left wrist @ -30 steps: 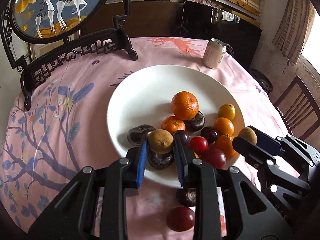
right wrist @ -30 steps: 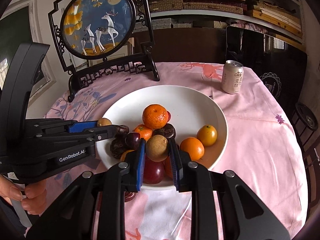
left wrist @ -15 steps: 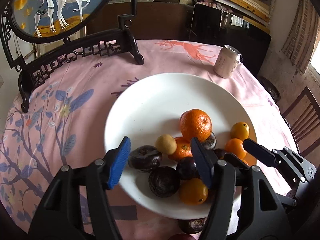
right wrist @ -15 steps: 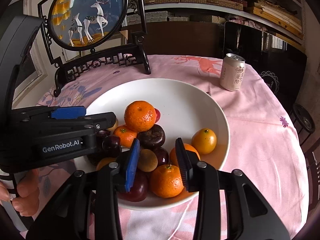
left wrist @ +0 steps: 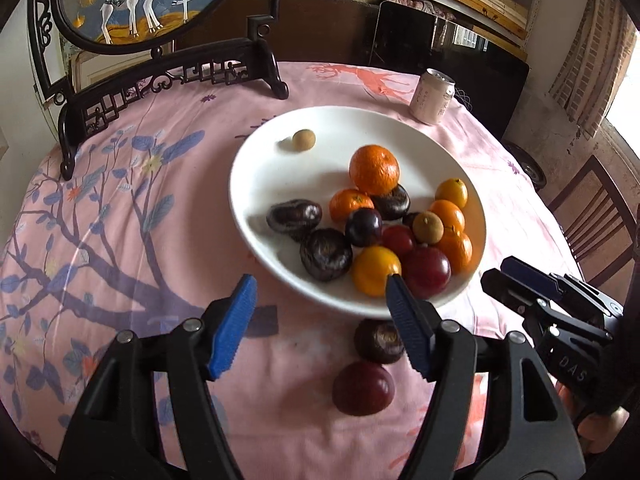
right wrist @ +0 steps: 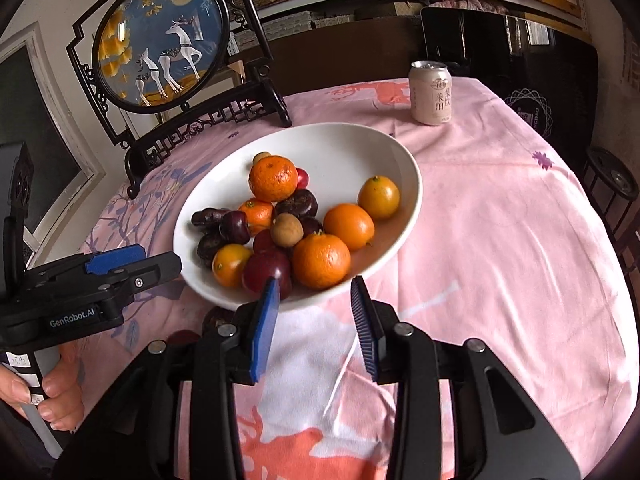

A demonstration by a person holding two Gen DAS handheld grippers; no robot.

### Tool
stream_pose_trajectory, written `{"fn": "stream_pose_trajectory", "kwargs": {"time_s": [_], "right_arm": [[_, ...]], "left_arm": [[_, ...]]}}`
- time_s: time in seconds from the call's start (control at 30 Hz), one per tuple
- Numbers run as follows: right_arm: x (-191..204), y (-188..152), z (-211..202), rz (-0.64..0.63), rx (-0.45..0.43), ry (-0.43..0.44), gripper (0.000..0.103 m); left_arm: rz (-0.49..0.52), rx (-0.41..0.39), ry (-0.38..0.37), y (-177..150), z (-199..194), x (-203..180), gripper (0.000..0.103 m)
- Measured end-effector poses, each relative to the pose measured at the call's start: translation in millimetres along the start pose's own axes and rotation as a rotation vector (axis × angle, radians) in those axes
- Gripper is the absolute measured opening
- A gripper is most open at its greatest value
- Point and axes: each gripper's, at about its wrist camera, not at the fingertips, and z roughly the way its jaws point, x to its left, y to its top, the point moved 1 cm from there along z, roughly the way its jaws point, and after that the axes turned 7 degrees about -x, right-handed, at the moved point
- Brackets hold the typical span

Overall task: Organize fruits
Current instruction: 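Grasp a red plum with the left gripper while the right grasps a passion fruit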

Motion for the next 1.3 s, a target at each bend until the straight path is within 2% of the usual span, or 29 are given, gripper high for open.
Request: {"fn": "stream_pose_trajectory", "kwargs": {"time_s": [0.13, 0.27, 0.43, 0.6, 0.8, 0.83, 0.93, 1.0, 1.07, 1.3], "right_arm": [[-1, -19, -10, 0.025, 0.022, 0.005, 0.037], [-1, -31, -19, 0.042, 0.026, 0.009, 0.037], [-4, -39, -29, 0.073, 0.025, 0.022, 0.038], [-4, -45, -36, 0.072, 0.022, 0.024, 0.044], [-6, -53, -38, 0.057, 0.027, 0.018, 0.044], [-7, -54, -38, 0.059, 0.031, 0.018, 0.044], [-8, -56, -36, 0.063, 0.042, 0.02, 0.044], [-7, -56, -35, 0.06, 0.045, 0.019, 0.044], [-6, -56, -34, 0.055, 0.048, 0.017, 0.044], [11, -53, -23, 0.008, 0.078, 0.015, 0.044]], "left_arm": [[0.002, 0.018, -0.001, -22, -8, -1, 0.069], [0.008, 0.032, 0.003, -38, -12, -3, 0.077], [0.032, 0.051, 0.003, -54, -12, -9, 0.077], [0.051, 0.06, 0.025, -61, -5, -13, 0.077], [0.046, 0.101, 0.007, -66, 10, -19, 0.077], [0.047, 0.107, 0.007, -68, 13, -20, 0.076], [0.069, 0.095, 0.026, -69, 17, -24, 0.065], [0.086, 0.09, 0.017, -68, 16, -25, 0.048], [0.074, 0.095, -0.017, -66, 14, -24, 0.04], [0.082, 0.076, -0.015, -67, -4, -13, 0.04]]}}
